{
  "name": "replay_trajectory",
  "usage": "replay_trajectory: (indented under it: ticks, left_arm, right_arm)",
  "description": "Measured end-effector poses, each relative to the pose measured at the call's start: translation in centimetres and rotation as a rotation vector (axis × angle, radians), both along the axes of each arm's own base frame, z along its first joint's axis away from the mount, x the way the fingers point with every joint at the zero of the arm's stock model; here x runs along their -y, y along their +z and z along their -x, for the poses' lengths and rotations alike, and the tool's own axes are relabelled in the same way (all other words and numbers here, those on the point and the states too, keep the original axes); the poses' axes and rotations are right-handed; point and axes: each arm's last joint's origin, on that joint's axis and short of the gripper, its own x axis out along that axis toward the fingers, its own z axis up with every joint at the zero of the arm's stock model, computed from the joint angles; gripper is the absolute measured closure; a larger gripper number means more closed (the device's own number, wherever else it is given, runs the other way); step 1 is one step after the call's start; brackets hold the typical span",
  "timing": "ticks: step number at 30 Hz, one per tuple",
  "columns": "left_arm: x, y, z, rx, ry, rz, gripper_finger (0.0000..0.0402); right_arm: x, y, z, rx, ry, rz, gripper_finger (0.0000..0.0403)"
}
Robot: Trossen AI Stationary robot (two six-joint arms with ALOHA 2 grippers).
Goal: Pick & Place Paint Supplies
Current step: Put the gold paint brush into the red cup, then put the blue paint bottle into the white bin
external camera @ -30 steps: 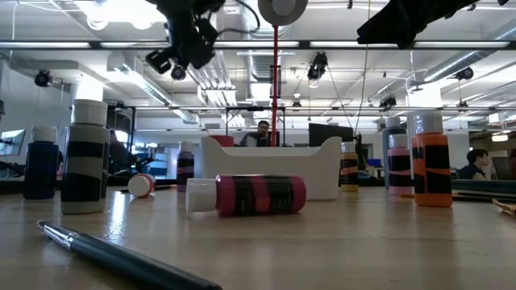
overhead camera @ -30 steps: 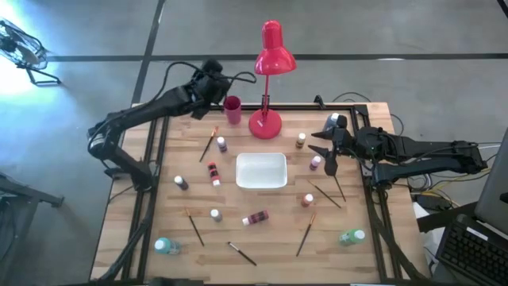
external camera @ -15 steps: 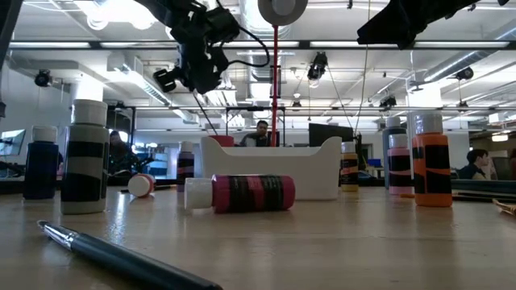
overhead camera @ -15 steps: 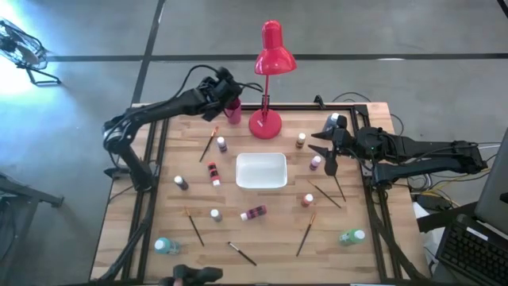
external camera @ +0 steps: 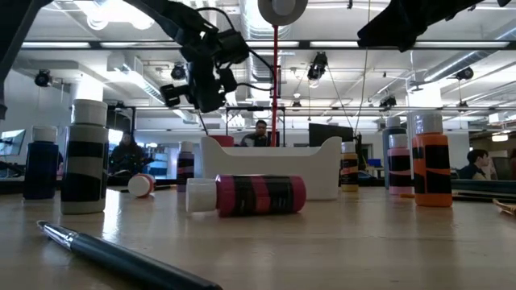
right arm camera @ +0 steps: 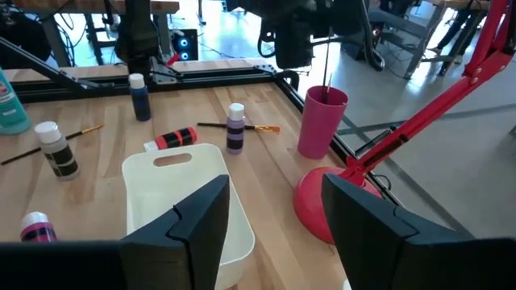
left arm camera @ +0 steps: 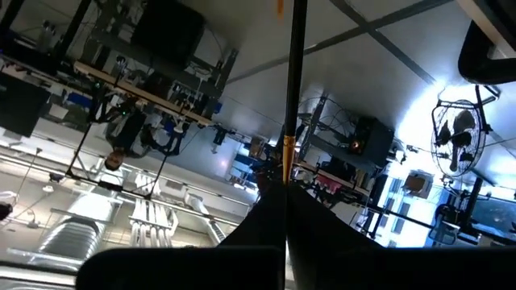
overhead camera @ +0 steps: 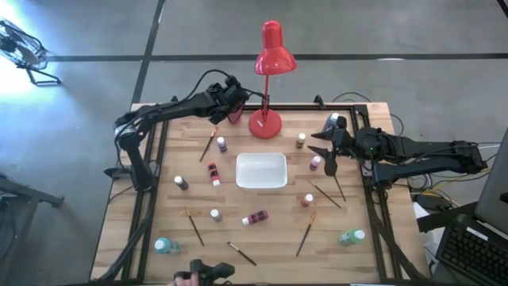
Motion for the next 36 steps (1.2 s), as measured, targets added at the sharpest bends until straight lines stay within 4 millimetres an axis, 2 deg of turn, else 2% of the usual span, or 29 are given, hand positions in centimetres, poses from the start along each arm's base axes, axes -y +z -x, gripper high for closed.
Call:
replay_trajectory:
  ticks: [7,14,28,32,36]
  left_arm:
    - [-0.3,-1.7,-0.9,-0.048,-0.010,0.027,0.0401]
    - [-0.5,-2.3,-1.5,-0.055,-0.015,0.035,0.0398]
    - [0.0,-1.9,-2.0,0.046,-0.038,0.053,0.0326]
    - [0.4,-0.6,-2.4,0.097,0.003,-0.028,0.0314]
    - [1.4,3.2,-2.3,0.394,0.036,-0.096,0.0314]
  right_arm:
    - [0.0,-0.2,0.0,-0.008,0.003,0.007,0.0229]
    - [0.0,-0.7,0.0,-0.025,0.003,0.008,0.0231]
    - [0.0,-1.2,0.0,-0.037,0.000,0.000,0.0206]
    - [0.0,-1.3,0.0,-0.036,-0.001,-0.003,0.0213]
    - [0.0,-1.2,0.0,-0.035,-0.001,-0.005,0.0223]
